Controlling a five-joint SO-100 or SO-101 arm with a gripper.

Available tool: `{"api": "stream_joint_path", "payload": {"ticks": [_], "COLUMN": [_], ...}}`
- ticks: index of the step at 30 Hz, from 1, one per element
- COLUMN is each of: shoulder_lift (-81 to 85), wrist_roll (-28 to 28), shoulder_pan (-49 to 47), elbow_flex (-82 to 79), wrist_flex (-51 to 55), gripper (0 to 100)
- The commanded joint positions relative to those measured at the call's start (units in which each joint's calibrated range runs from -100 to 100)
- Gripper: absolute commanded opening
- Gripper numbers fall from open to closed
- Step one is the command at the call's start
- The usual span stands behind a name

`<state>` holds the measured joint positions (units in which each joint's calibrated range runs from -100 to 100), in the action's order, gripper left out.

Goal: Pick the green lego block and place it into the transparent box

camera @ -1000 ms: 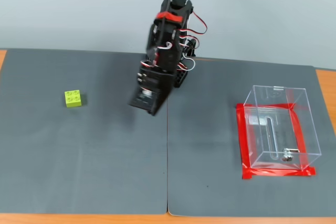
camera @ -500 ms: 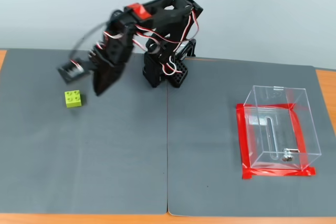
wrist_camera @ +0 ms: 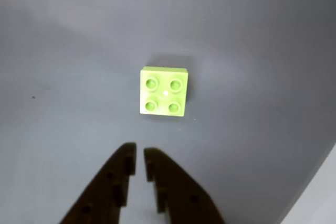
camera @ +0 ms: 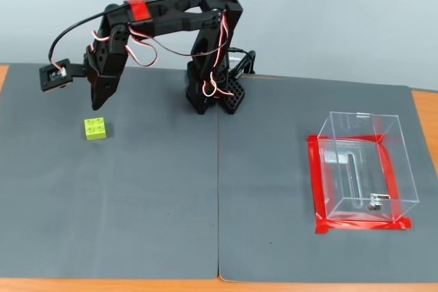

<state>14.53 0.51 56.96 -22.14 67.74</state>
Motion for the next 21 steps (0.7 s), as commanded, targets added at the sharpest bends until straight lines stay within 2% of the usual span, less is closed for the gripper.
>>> {"api": "stream_joint_path", "payload": {"ticks": [1,6,11,21], "shoulder_lift": [-1.51,-2.79,-5.58,-10.16], "wrist_roll": [0.29,0.35,0.4,0.29], "shoulder_pan": [-0.08,-0.16,-2.1,-2.62], "elbow_flex": [3.64,2.92,3.46,3.46], "wrist_flex": [-0.72,-0.72,-0.81,-7.06], "gripper": [5,21,30,31]}}
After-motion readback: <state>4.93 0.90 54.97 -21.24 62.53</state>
